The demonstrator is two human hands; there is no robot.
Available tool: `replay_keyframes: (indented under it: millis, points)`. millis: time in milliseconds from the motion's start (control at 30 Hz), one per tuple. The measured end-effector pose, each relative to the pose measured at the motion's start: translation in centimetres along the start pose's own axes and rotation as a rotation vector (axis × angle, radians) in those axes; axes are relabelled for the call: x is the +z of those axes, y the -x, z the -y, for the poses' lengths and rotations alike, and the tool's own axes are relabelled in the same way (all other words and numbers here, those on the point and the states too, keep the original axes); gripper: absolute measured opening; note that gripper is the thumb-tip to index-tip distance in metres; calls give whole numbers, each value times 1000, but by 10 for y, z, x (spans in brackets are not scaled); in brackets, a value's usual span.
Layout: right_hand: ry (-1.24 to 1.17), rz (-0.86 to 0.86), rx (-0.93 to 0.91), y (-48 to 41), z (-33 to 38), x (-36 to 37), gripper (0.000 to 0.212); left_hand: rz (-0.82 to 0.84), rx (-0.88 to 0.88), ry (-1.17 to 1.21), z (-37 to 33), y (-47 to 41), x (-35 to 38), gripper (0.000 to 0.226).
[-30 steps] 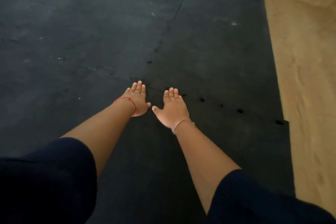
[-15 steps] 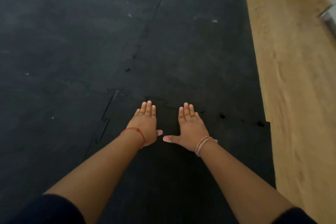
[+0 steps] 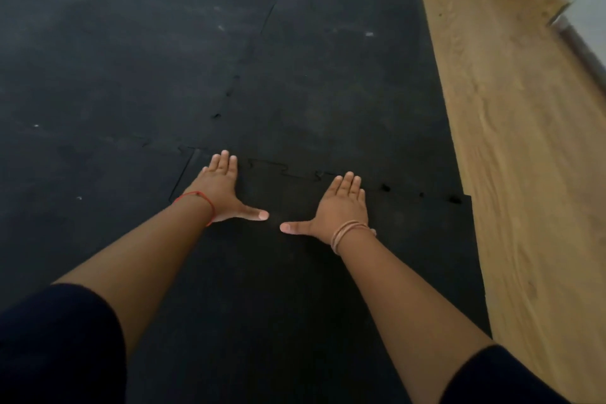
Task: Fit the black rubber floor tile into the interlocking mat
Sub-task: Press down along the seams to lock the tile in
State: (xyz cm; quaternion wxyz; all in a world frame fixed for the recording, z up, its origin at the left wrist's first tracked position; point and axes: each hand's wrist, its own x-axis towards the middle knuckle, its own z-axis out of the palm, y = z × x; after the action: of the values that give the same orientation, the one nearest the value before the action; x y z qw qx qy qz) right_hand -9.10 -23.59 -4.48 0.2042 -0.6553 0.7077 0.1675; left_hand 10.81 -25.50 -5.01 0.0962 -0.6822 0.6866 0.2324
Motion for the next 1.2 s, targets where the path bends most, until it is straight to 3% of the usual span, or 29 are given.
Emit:
replay_keyframes:
  millis: [233,333,467,600,700,800,900,1033,1200]
  points:
    - [129,264,153,-21,31,-32,148,92,-29,-74,-7,-12,-7,141]
    - [174,261,171,-24,39,-35,144,77,-24,-50,-6,-11,-6,143]
    - [48,219,178,-21,33,-33,145,18,51,56,0,-1,-5,133]
    - [8,60,69,-6,19,-22,148,-195,48,141,19,40,24,92]
    - [213,-30,-318,-9,33,-28,137,-367,-39,109,37,92,67,74]
    - [392,123,-580,-12,93,-38,138,-391,-78,111,44,110,79,68]
    - [573,209,-572,-17,133,-42,144,-397,-84,123,42,105,79,67]
    - [574,283,-535,-28,135,-49,146,-357,-100,96,43,105,78,68]
    - [614,220,-541,-30,137,-42,147,-347,-89,96,43,105,77,68]
